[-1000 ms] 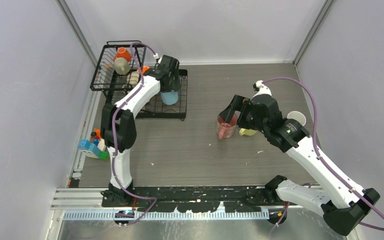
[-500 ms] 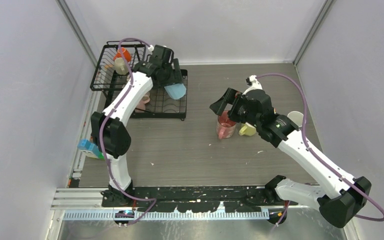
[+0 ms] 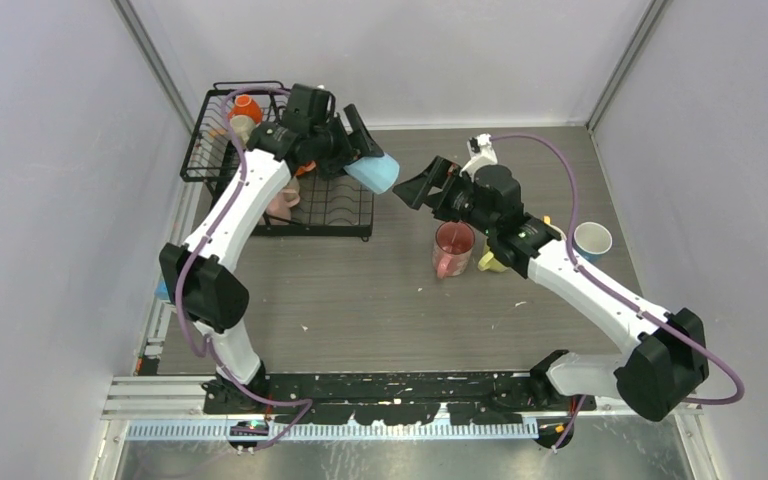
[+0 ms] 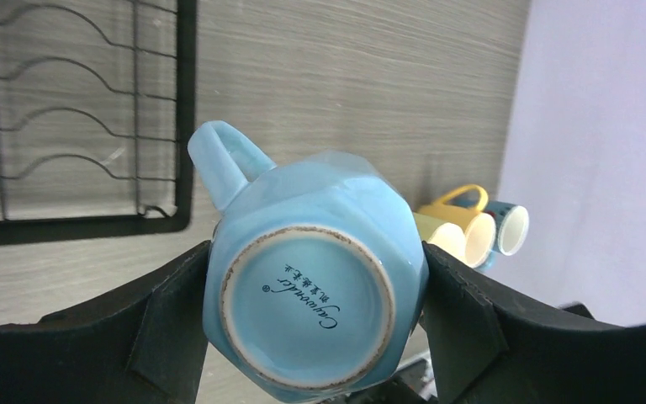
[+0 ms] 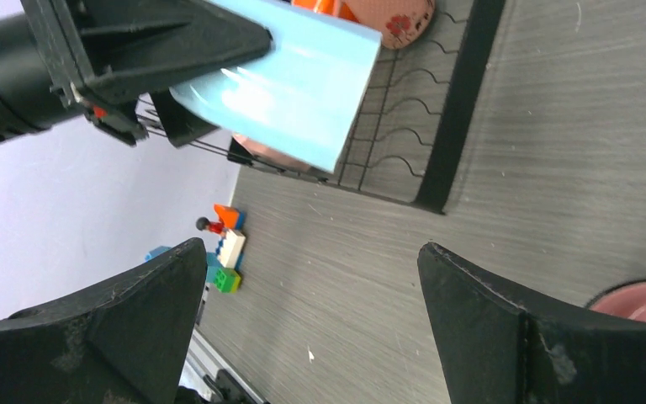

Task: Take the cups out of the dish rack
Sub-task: Place the cup at the center of the board.

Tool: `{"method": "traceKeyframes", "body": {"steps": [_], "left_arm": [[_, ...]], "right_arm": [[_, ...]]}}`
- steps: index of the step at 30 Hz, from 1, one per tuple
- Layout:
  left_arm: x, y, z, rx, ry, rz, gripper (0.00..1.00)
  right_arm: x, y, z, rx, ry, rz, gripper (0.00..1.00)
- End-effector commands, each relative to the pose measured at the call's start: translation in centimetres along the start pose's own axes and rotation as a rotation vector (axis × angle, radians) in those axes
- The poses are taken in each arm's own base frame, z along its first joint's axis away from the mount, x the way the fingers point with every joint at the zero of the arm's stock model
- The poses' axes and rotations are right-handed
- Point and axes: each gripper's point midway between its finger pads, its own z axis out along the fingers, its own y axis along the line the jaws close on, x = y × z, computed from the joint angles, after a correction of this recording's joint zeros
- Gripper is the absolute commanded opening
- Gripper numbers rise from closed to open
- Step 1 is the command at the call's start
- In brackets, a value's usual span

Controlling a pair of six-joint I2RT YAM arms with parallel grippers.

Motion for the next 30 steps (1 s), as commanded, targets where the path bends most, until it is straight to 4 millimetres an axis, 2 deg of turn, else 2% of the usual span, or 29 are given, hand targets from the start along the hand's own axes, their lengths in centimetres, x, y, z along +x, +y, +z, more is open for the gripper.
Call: {"method": "traceKeyframes", "body": {"steps": [1,7,18,30], "left_arm": [[-1.6,-6.3,-4.8,0.266,-0.046,-0.081,0.00],[-1.0,-7.9,-5.8,0.354,-0.013,-0.153,0.00],[0.1,-9.9,-5.9,0.477,0.076,-0.267,0.00],[0.9,-11.3,-6.7,0.555,0.137,-0.333,0.00]], "right_arm": [[-3.2,2.5,0.5,-0.143,-0.116,0.024,1.00],[-4.3,2.2,1.2,-0.228,-0.141,0.103,1.00],[-5.3,3.7,1.9,-0.332,-0.167,0.131,0.98],[-6.7,6.2,1.4,-0.454,-0.207,0.142,0.76]]}}
